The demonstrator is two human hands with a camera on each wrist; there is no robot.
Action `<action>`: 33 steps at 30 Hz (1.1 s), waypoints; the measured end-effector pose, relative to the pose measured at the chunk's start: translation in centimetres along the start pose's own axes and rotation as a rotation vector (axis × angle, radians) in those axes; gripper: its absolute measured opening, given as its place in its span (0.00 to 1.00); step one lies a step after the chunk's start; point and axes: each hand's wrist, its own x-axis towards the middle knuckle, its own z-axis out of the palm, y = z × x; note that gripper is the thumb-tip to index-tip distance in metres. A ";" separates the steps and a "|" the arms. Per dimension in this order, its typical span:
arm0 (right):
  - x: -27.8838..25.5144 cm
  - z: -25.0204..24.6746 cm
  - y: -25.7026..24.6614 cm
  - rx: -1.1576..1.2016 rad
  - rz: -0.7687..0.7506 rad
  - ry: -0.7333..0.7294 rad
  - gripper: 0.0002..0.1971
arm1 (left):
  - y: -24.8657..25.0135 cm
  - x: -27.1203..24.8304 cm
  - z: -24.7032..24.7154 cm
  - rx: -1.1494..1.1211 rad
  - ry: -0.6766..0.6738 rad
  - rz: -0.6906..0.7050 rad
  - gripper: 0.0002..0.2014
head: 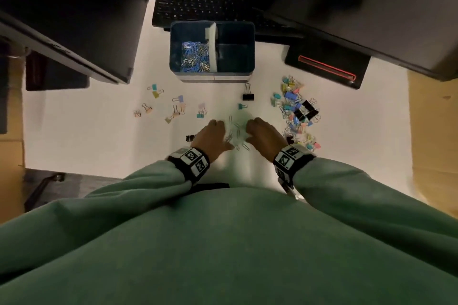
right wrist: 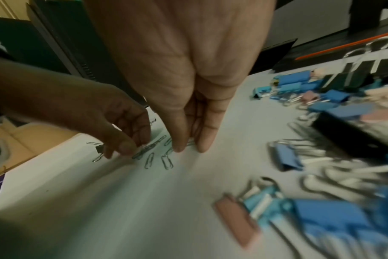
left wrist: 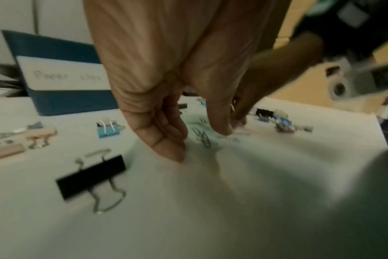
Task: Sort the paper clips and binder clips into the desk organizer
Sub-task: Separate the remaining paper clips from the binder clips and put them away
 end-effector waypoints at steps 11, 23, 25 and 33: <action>0.1 1.1 -2.7 -0.090 0.081 0.061 0.18 | 1.1 0.6 1.8 -0.015 0.109 0.147 0.05; 0.3 -1.9 -1.3 -0.007 0.021 0.110 0.09 | -0.6 -0.4 -6.0 -0.510 0.128 0.080 0.02; 0.8 -4.5 -2.4 0.126 0.013 0.183 0.07 | -1.4 -0.3 -9.5 -0.617 0.250 0.037 0.05; 9.9 -12.7 -12.6 0.310 -0.125 0.410 0.05 | -3.3 5.3 -17.5 -0.473 0.553 -0.063 0.08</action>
